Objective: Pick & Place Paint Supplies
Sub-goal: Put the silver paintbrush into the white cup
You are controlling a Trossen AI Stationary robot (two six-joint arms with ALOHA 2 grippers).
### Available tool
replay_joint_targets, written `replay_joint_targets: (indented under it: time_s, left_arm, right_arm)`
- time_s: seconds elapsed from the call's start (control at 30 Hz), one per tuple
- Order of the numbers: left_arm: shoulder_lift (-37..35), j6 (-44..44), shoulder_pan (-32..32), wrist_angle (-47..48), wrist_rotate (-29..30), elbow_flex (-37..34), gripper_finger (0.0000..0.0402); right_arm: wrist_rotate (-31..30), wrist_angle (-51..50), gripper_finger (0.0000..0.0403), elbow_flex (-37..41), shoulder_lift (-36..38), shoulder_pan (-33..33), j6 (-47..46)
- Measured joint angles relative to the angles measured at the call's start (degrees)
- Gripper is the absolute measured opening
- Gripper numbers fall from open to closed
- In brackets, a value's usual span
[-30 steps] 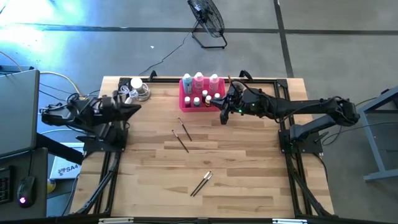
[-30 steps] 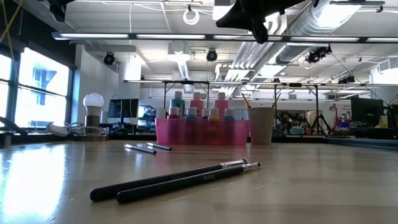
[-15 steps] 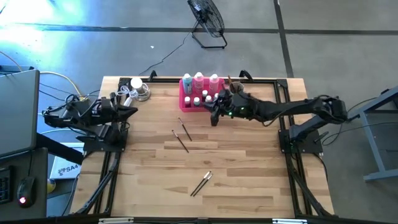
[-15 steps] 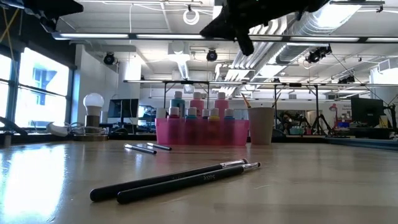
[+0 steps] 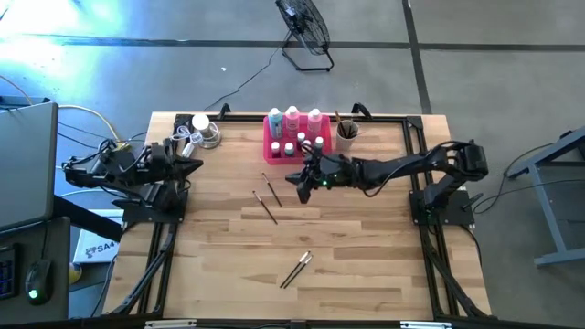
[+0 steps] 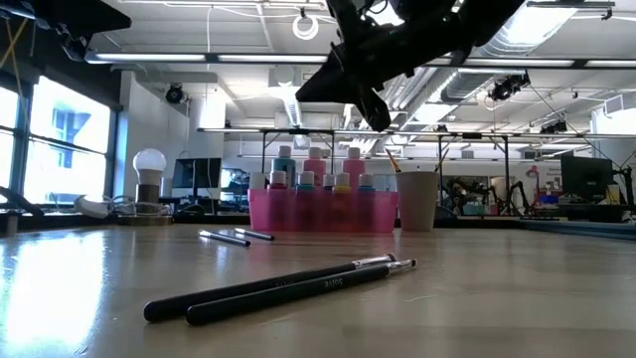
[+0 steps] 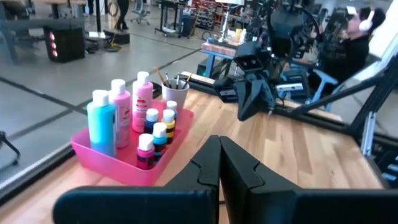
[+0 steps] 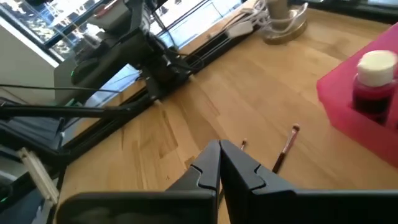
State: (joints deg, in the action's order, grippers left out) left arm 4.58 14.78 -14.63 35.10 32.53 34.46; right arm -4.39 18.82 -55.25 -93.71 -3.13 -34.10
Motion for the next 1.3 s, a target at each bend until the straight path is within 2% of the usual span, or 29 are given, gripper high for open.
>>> replay_joint_targets:
  time_s: [0.13,0.33,0.63,0.8,1.0,1.3]
  left_arm:
    - [0.45,2.42,0.0,-0.11,1.2,0.0,0.0]
    - [0.48,3.66,0.0,-0.01,1.45,0.0,0.0]
    - [2.43,5.07,0.0,-1.62,2.12,0.0,0.0]
    - [8.3,5.06,0.0,-1.87,1.52,0.0,0.0]
    - [16.23,5.66,0.0,-1.94,3.63,0.0,0.0]
    - [27.23,14.86,0.02,1.3,2.32,0.0,0.0]
  right_arm:
    - [0.05,0.33,0.0002,-0.01,-0.04,0.34,0.55]
    - [-3.6,4.76,0.0002,-0.02,-0.05,-0.74,3.54]
    - [-3.08,10.37,0.0002,-0.01,-0.06,-2.26,7.4]
    - [-3.21,12.48,0.0002,-0.02,-0.06,-2.9,9.08]
    - [-3.18,13.4,0.0002,0.0,-0.06,-3.35,9.76]
    - [-3.18,13.21,0.0002,-0.01,-0.06,-3.35,9.76]
